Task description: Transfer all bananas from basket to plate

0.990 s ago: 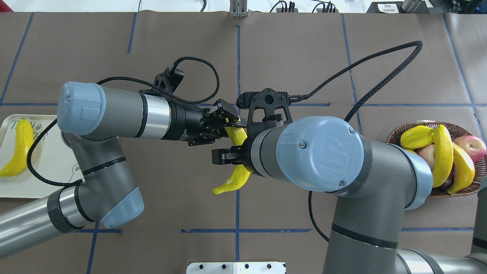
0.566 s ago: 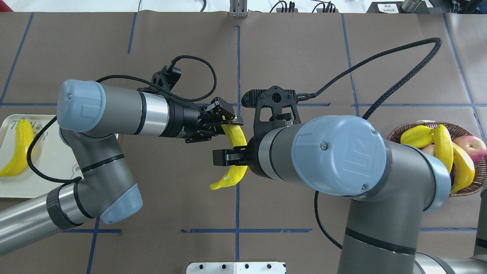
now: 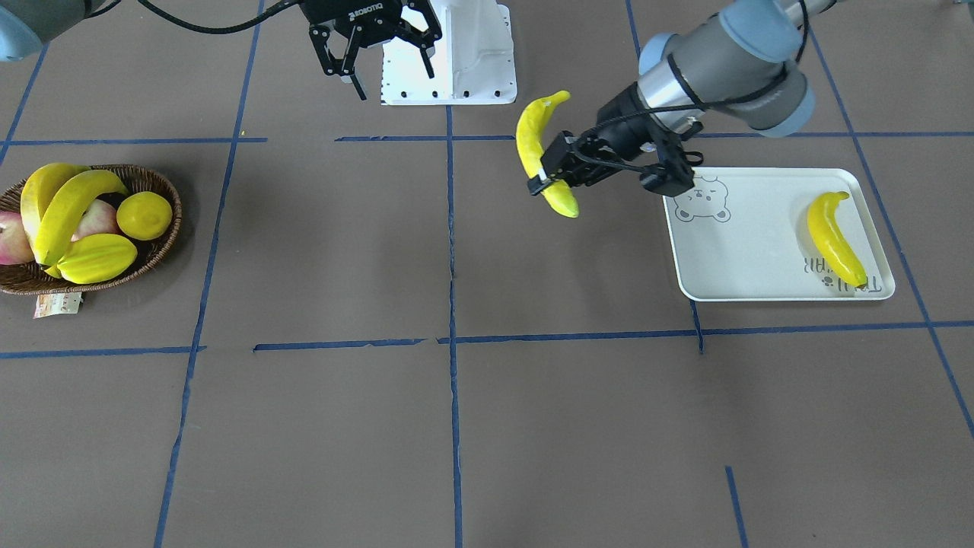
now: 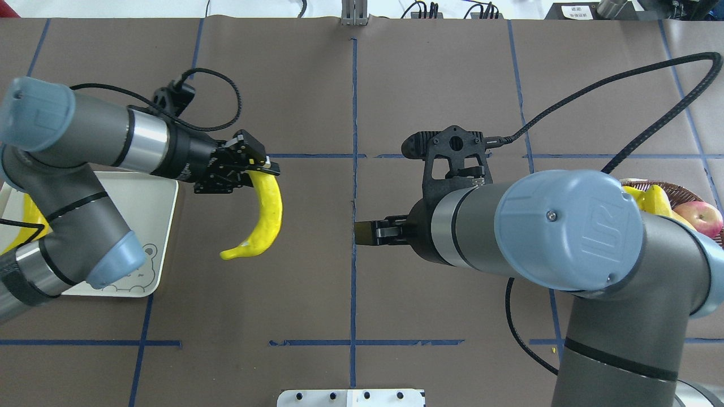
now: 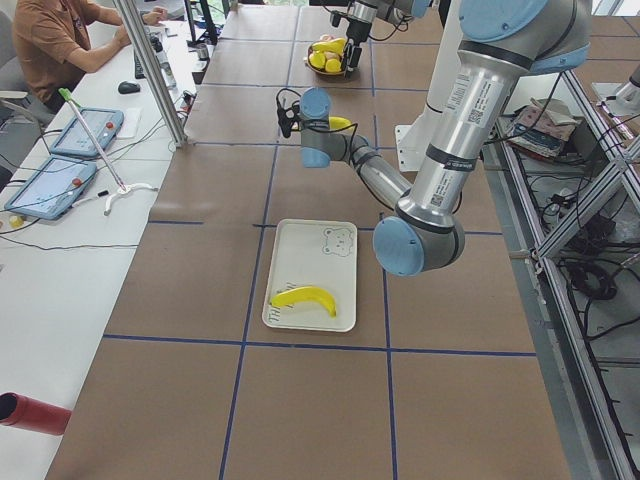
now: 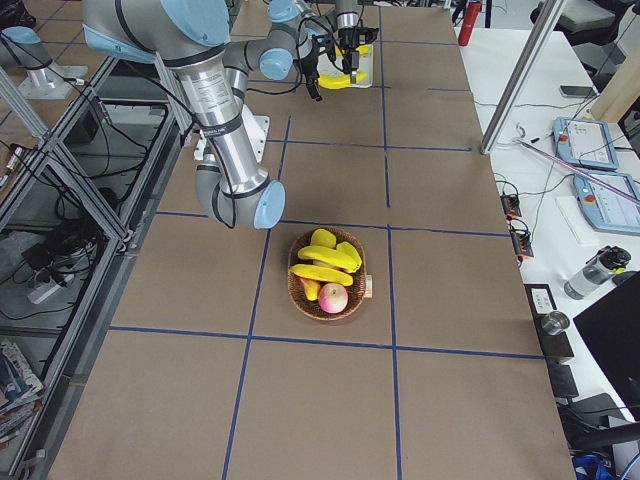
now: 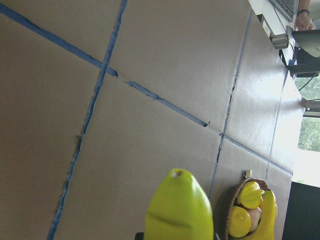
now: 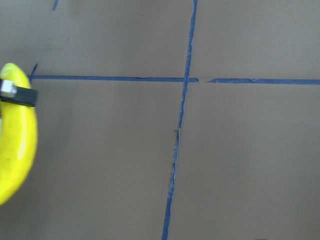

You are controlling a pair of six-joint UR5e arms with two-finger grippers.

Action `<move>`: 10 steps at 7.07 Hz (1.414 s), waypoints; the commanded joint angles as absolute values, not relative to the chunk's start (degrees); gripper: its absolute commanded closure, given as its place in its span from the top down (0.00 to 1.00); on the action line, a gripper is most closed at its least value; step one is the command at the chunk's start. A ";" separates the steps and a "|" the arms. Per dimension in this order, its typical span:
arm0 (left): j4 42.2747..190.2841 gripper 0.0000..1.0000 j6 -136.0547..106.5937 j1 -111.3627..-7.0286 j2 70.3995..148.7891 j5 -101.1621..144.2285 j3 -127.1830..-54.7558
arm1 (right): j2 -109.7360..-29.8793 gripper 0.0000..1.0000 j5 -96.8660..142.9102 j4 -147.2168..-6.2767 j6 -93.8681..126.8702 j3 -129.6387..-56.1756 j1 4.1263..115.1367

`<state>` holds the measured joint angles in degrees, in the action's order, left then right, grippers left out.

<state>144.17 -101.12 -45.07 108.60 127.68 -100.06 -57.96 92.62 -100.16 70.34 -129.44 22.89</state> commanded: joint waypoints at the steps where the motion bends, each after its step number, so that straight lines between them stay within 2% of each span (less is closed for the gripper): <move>1: 152.60 0.00 -93.30 -54.27 94.56 136.63 -98.98 | -60.02 1.00 92.72 -100.11 68.74 -129.38 25.04; 2: 155.62 0.00 -89.42 -59.45 92.83 143.11 -94.96 | -61.16 1.00 92.72 -100.02 67.77 -129.29 25.74; 4: 167.11 0.00 -82.38 -63.97 92.81 148.00 -79.09 | -62.05 1.00 92.81 -99.84 66.88 -129.20 26.54; 7: 168.92 0.00 -74.66 -65.30 91.15 150.03 -72.36 | -62.49 1.00 92.81 -99.76 66.80 -128.58 26.72; 10: 168.40 0.00 -74.44 -65.04 92.89 149.42 -70.76 | -62.58 1.00 92.81 -99.76 66.88 -128.58 26.72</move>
